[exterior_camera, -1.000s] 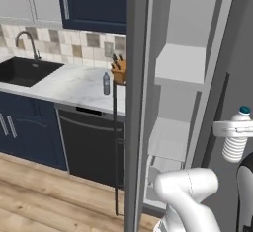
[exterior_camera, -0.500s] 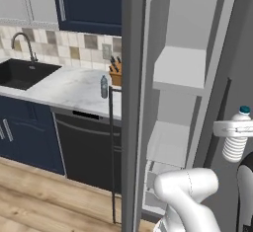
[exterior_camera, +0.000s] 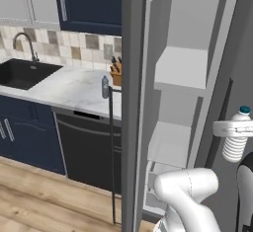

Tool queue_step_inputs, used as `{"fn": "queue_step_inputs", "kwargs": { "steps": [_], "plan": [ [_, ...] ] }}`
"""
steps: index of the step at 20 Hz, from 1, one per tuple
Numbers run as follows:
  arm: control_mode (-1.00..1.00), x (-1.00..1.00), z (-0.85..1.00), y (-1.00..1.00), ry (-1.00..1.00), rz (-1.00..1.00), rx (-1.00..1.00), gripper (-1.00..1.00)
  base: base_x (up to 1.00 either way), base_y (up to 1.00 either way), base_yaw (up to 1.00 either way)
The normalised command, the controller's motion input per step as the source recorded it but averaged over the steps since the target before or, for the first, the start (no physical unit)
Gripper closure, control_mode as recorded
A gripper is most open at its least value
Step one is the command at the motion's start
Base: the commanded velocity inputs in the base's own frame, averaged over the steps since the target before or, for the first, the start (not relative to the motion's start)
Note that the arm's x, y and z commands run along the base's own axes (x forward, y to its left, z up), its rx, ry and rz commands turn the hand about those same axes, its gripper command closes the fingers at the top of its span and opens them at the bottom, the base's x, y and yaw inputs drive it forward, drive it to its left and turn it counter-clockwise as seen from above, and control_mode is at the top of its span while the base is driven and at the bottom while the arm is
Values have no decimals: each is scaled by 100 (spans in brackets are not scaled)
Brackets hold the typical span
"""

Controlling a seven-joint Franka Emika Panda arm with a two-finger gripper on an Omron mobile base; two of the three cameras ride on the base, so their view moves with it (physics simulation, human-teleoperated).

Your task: Take the bottled waters from the counter and place them in the freezer to freeze. Close the freezer door after placing the bottles.

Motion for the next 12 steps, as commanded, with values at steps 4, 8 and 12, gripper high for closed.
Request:
{"fn": "queue_step_inputs", "kwargs": {
  "steps": [4,8,12],
  "plan": [
    [100,0,0,0,0,0,0,100,40,0,-1],
    [100,0,0,0,0,0,0,100,33,0,-7],
    [100,0,0,0,0,0,0,100,14,1,-7]
  ]
}}
